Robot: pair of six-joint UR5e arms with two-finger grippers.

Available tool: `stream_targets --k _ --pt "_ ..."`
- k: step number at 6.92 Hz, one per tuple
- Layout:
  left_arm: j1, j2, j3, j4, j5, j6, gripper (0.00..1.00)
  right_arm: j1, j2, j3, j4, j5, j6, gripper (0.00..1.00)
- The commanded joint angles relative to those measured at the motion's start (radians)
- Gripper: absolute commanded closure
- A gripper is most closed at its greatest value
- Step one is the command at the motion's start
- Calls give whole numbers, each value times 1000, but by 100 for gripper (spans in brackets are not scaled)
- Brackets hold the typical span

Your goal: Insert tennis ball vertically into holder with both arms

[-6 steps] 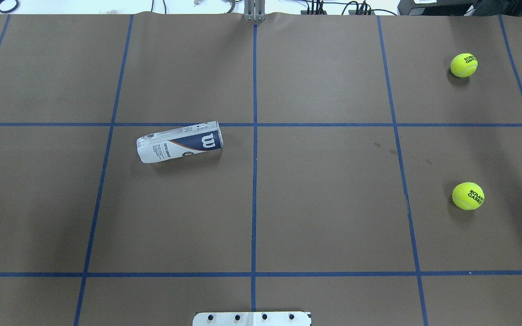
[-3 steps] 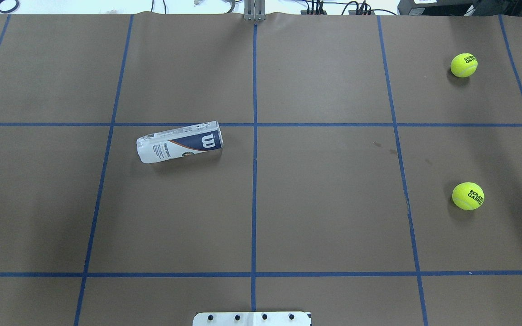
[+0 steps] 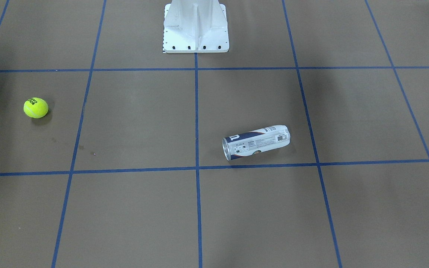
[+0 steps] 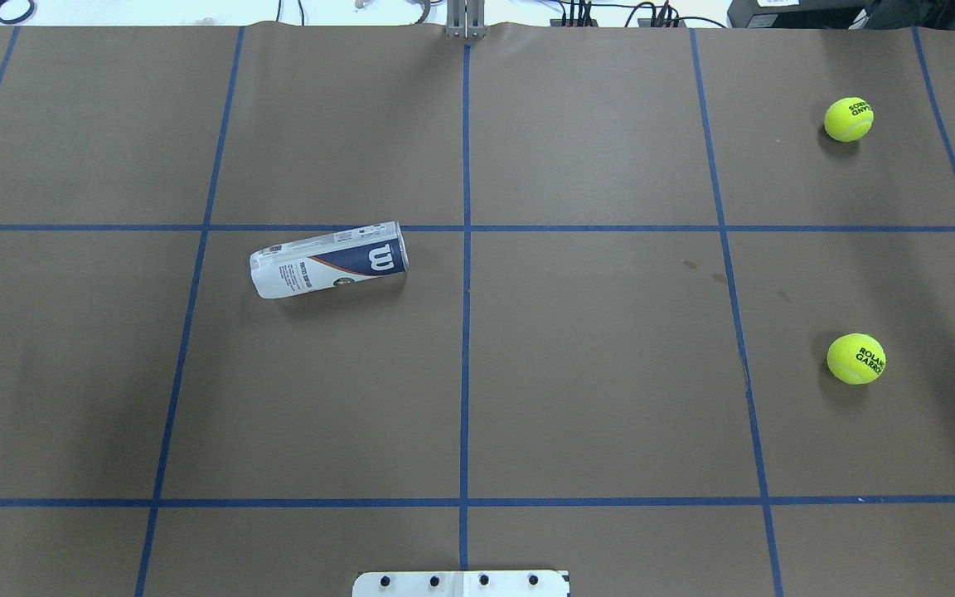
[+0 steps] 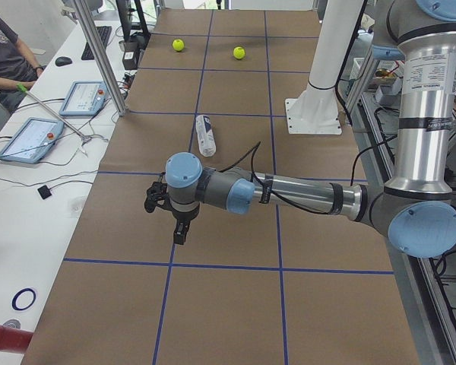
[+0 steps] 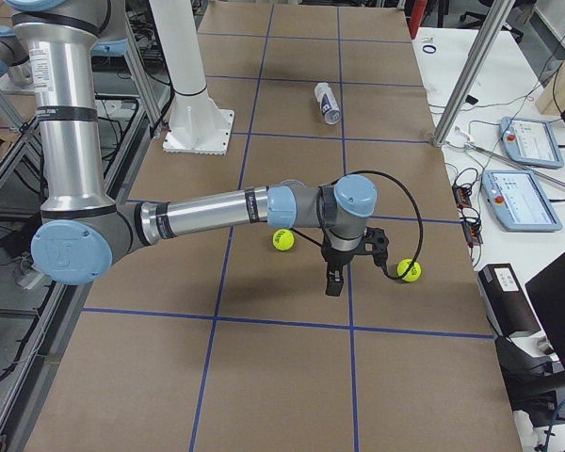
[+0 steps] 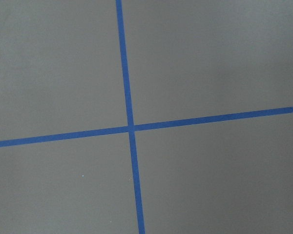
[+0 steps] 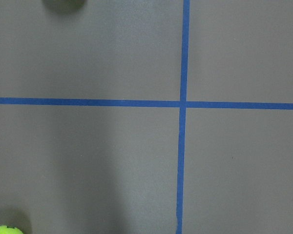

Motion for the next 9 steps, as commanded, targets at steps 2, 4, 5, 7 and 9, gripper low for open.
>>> stream_targets --k 2,4,5,7,9 --pt "107 -12 -6 -109 -66 -11 1 0 -6 -1 -7 1 1 1" --pt "204 -152 -14 -112 -55 -21 1 0 -7 0 -9 1 3 1" --pt "252 -188 -27 -120 -57 -23 1 0 -7 0 -10 1 3 1" --pt "305 -262 -78 -115 -57 -55 6 0 -7 -1 -10 1 5 1" --pt "393 -358 -81 -118 -52 -97 9 0 -7 0 -9 15 6 1"
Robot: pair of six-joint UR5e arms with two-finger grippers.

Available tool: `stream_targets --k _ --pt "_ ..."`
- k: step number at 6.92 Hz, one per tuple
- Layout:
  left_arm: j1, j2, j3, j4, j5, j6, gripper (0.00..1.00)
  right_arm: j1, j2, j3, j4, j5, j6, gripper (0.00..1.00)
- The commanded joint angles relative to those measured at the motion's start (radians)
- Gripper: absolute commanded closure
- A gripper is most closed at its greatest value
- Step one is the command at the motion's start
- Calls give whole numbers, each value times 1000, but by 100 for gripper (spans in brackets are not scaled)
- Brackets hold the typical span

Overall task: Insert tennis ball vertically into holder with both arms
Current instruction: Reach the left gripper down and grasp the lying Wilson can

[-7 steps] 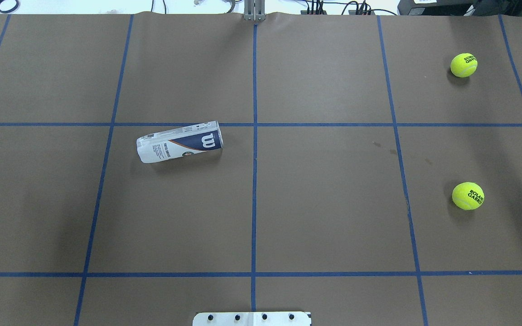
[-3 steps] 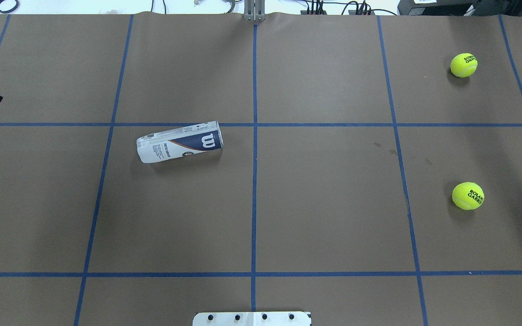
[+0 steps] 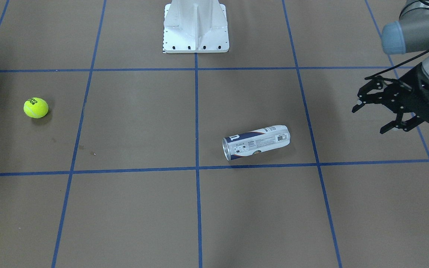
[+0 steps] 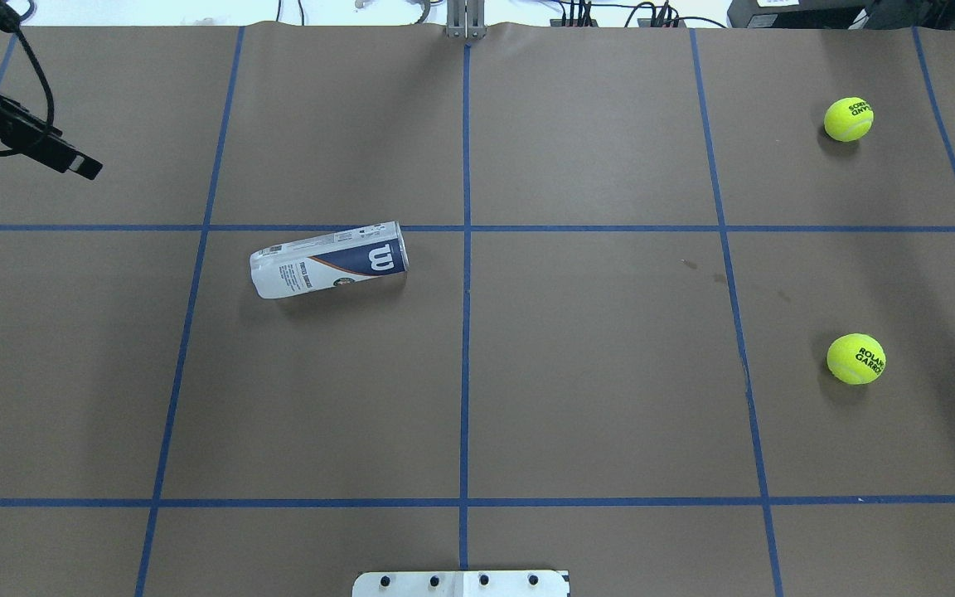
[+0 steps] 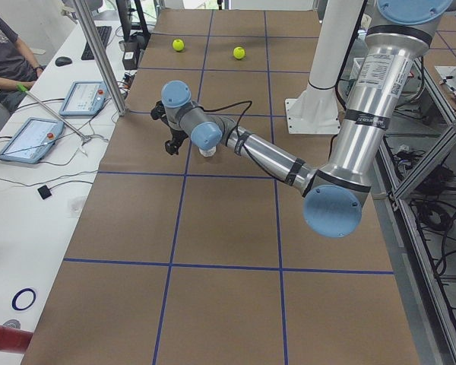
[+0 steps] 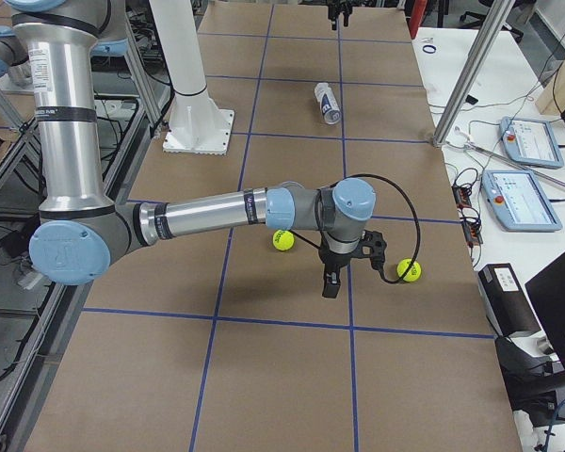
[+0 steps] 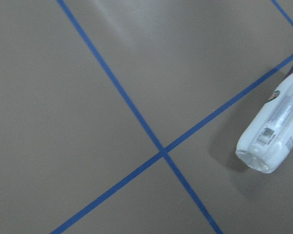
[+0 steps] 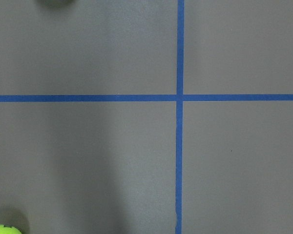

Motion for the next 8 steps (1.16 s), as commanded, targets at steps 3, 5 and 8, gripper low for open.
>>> stream_targets --k 3,5,8 --pt "212 -181 4 2 83 20 4 0 0 -3 0 8 1 1" --pt "356 -260 10 5 328 49 1 -2 2 -1 4 11 2 1" --pt "412 -355 101 12 478 183 1 -5 2 -9 6 11 4 1"
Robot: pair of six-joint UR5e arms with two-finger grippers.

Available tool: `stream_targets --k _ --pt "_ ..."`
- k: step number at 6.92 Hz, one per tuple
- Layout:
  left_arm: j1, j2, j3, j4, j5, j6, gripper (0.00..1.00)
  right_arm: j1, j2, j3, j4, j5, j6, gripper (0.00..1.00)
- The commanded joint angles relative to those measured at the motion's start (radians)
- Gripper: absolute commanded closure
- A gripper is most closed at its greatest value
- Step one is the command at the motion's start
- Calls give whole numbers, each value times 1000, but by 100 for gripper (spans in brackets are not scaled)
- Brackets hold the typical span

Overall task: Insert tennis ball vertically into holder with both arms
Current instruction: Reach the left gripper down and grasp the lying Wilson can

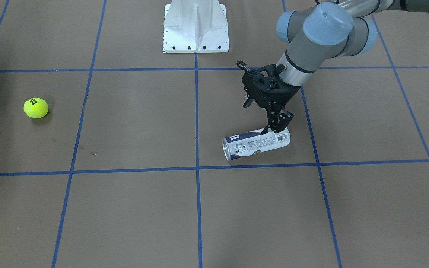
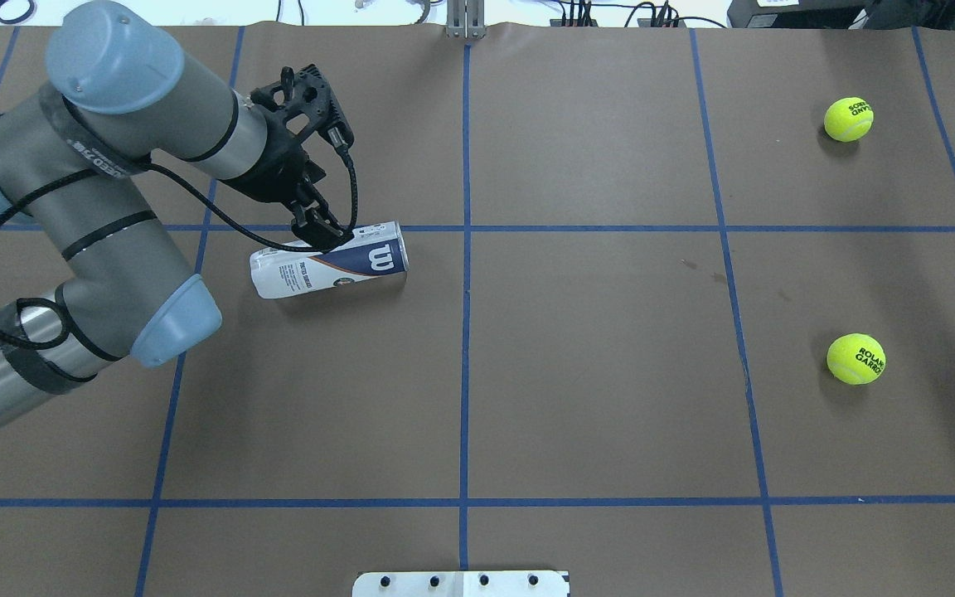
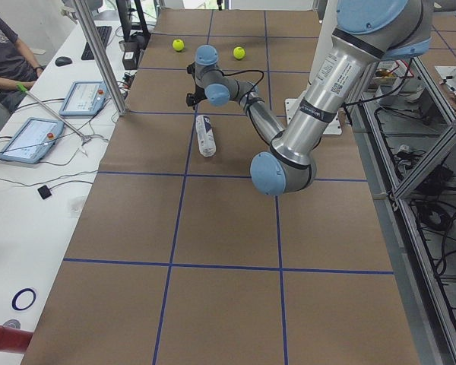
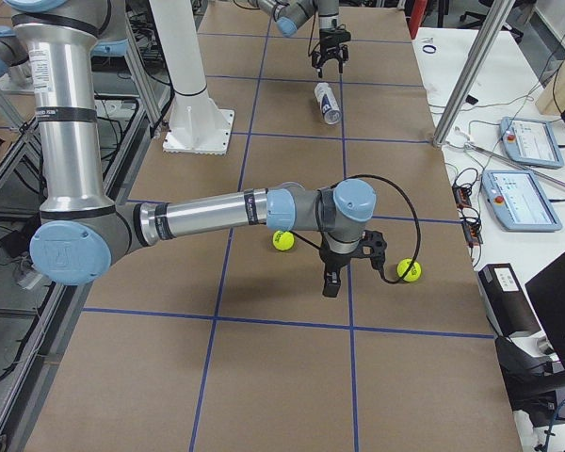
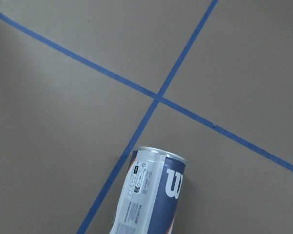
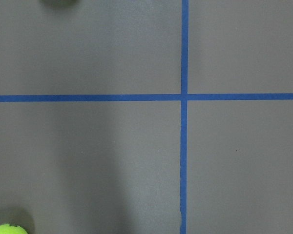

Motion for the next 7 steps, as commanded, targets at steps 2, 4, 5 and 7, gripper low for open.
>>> stream_targets --k 2,4,5,7 --pt "60 -69 70 3 146 32 1 -2 0 -6 0 0 1 1" --pt "93 -132 154 3 145 35 1 -2 0 -9 0 0 1 1" --pt "103 -149 195 17 145 71 1 -4 0 -12 1 0 1 1" --pt "114 -164 206 84 146 114 1 -5 -1 -14 0 0 1 1"
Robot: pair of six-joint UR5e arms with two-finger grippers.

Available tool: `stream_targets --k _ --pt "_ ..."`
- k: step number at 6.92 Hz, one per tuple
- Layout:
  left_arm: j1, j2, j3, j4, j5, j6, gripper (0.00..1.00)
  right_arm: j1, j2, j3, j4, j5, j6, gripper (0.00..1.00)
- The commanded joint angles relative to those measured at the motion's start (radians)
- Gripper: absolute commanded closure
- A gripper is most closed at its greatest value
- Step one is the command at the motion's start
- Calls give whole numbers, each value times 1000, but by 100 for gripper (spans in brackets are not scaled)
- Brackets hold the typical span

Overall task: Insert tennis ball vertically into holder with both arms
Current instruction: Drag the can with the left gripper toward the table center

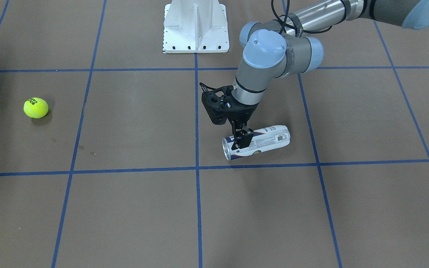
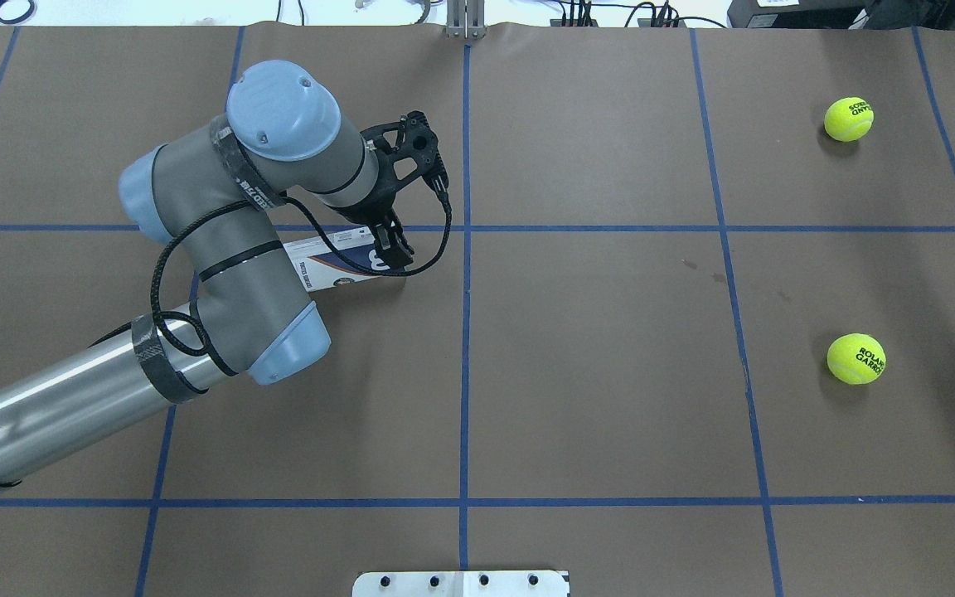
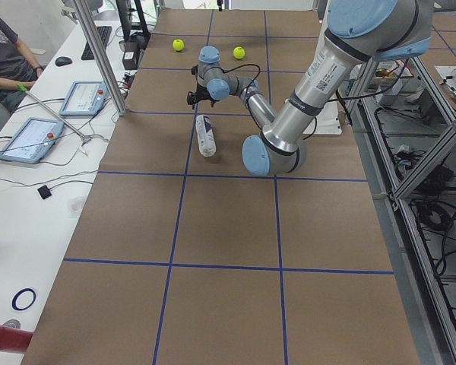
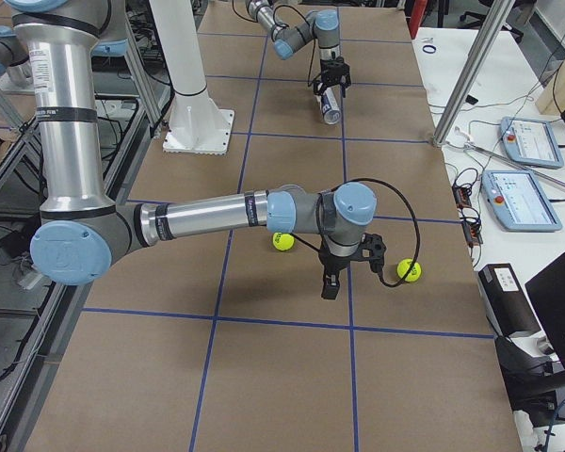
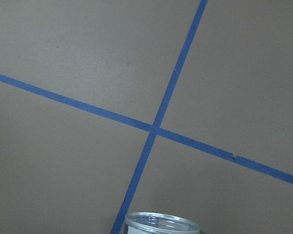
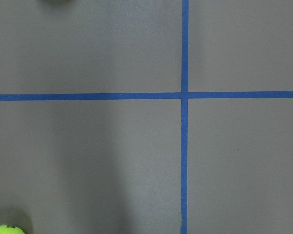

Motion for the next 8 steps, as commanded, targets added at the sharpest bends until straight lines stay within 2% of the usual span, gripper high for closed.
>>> stream_targets --k 1,3,8 --pt "12 -23 48 31 3 29 1 -1 1 -6 0 0 0 1" --pt "15 -72 122 39 24 99 1 -7 -1 -15 0 0 0 1" --pt "35 -71 162 42 38 132 1 -15 -1 -21 0 0 0 1"
